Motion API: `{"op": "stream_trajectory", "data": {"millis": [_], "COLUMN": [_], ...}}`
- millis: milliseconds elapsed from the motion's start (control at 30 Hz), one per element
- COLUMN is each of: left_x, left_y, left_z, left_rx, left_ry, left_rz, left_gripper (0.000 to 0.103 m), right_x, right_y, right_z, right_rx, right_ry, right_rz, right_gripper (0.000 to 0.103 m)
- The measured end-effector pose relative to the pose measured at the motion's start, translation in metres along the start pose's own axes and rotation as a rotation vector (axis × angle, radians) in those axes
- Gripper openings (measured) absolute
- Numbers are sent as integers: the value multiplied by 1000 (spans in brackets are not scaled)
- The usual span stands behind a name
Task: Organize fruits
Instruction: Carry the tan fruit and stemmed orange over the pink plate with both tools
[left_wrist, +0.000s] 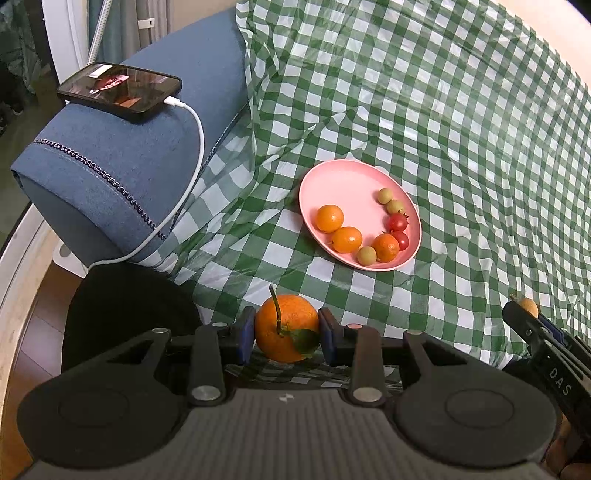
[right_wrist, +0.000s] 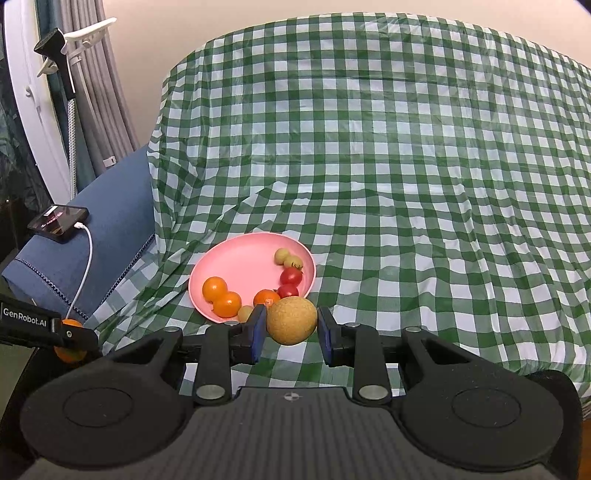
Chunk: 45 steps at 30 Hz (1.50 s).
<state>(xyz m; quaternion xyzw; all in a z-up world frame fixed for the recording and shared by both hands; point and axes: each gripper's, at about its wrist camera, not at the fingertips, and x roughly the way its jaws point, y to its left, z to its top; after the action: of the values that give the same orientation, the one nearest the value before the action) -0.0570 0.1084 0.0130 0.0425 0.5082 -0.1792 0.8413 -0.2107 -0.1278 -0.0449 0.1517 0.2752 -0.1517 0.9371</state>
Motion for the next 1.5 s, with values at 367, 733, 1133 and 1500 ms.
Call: {"op": "stream_trajectory", "data": {"millis": [367, 733, 1133, 1500], "left_x": [15, 47, 121, 197], "left_y": [-3, -16, -42, -72], "left_z": [13, 50, 99, 127], "left_rx": [3, 9, 55, 168], "left_ry": [21, 40, 105, 154], "left_rz": [9, 14, 41, 82], "left_gripper": [40, 40, 40, 40], "right_x": [19, 59, 137, 203], "right_y": [-4, -2, 0, 13], "right_z": [0, 10, 20, 27], "right_rx": [-11, -20, -38, -118], "right_ry": [41, 78, 152, 189], "right_rz": [-3, 0, 28, 77], "right_gripper": [31, 30, 30, 31]}}
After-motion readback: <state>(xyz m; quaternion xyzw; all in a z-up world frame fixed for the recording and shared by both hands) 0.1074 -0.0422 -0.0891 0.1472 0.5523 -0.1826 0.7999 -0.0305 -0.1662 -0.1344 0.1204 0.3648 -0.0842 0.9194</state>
